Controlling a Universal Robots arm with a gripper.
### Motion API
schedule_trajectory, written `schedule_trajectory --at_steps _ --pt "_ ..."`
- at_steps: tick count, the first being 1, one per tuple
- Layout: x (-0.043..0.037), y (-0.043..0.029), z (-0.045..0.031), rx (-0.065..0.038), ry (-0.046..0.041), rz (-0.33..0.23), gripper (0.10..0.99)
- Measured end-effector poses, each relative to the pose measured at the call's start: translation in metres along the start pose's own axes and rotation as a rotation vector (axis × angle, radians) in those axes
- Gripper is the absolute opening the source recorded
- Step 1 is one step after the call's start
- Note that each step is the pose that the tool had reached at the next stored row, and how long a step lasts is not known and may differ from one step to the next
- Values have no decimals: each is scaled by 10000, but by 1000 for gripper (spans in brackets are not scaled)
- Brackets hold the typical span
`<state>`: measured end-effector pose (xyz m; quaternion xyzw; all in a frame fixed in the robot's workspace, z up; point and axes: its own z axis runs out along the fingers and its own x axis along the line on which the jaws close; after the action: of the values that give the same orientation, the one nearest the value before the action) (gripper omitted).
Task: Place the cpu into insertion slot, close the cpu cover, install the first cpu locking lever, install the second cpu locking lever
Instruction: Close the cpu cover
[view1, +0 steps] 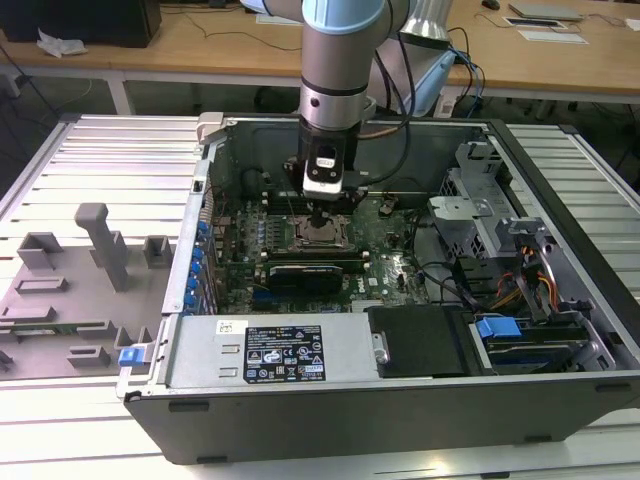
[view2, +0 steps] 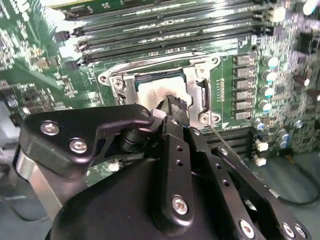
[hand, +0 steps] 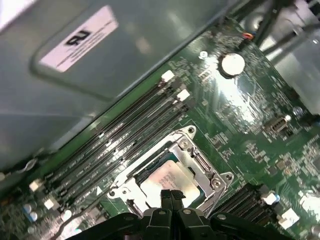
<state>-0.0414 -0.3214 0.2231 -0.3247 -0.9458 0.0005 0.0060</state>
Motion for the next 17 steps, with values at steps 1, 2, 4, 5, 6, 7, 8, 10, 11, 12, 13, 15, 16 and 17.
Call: schedule_trajectory --at_steps 1,2,4,5,6,7,8,10,11,12,13,15,16,17 --pt "0 0 0 5 -3 -185 106" --pt "0 0 0 10 -7 -360 106" --pt "0 0 0 22 -14 -774 106" --pt "0 0 1 27 -17 -1182 106" --pt "0 0 2 30 -18 -1384 106" --pt "0 0 2 32 -19 -1613 106" --pt "0 0 3 35 -20 -1897 106" --pt "0 0 7 48 -29 -2435 106" --pt "0 0 8 60 -37 -2725 106" --pt "0 0 8 63 -47 -3000 106" --pt "0 0 9 63 -55 -3255 106" --pt "0 0 10 58 -73 -3740 106" --pt "0 0 10 58 -76 -3919 106" --pt "0 0 10 60 -79 -4202 106"
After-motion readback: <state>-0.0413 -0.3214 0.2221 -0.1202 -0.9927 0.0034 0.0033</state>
